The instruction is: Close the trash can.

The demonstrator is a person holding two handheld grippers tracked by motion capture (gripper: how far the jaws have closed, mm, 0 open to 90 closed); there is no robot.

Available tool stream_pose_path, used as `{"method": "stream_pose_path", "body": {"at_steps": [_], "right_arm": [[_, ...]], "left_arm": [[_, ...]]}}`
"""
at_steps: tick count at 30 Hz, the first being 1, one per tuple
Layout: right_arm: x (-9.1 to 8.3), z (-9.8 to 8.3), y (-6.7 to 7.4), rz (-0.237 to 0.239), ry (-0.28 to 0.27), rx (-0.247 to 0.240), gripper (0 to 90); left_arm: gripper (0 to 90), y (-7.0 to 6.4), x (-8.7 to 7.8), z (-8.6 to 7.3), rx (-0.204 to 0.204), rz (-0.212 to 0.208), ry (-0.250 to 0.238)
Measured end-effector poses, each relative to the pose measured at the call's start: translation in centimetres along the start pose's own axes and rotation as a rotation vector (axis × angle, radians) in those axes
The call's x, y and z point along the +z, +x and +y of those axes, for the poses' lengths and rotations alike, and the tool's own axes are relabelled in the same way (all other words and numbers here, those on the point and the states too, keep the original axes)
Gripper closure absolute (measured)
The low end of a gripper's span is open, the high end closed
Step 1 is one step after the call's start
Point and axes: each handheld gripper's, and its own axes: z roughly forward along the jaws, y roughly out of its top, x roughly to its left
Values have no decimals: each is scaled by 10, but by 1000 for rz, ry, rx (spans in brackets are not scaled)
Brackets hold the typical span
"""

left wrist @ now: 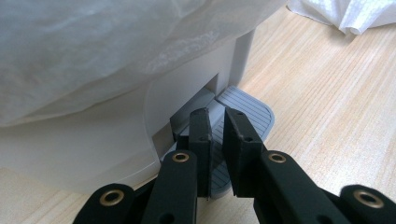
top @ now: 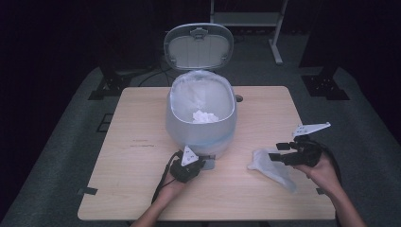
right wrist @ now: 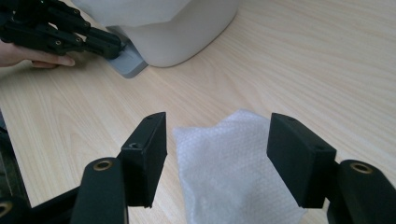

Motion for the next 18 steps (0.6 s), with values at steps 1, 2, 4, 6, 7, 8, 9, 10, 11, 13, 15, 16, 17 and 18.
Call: {"method": "stream_pose_path", "body": {"at_steps": [1, 2, 4, 6, 7, 8, 9, 10, 11, 13, 15, 16, 17, 18], "right_arm": [[1, -2, 0, -1, 2, 2, 368], [1, -3, 0, 0, 2, 5, 368], [2, -5, -1, -2, 4, 5, 368], [3, -7, -1, -8, 10, 1, 368], [3, -8, -1, -6, 14, 6, 368], [4, -9, -2, -7, 14, 1, 368], [5, -11, -2, -8, 17, 4, 368], [5, -12, -2, -6, 17, 5, 368], [6, -13, -2, -4, 17, 10, 368], [8, -15, -3, -1, 16, 9, 368], [10, -18, -3, 4, 20, 11, 368], [11, -20, -3, 3, 23, 9, 368], [13, -21, -3, 4, 24, 8, 368], [14, -22, -3, 3, 28, 9, 368]], "left_arm": [[816, 0, 0, 0, 0, 0, -1], [816, 0, 0, 0, -4, 0, -4], [816, 0, 0, 0, 1, 1, 0], [816, 0, 0, 0, 1, 1, 2], [816, 0, 0, 0, 1, 2, 1], [816, -1, 0, 0, -2, 1, -1], [816, 0, 0, 0, 2, 2, 3], [816, -1, 0, 0, 2, 3, 0], [816, -1, 0, 0, 4, 3, 1], [816, -1, 0, 0, 2, 3, 1], [816, -1, 0, 0, 2, 3, 1], [816, -1, 0, 0, 1, 3, 1], [816, -1, 0, 0, 1, 3, 0], [816, -1, 0, 0, -2, 2, -3]]}}
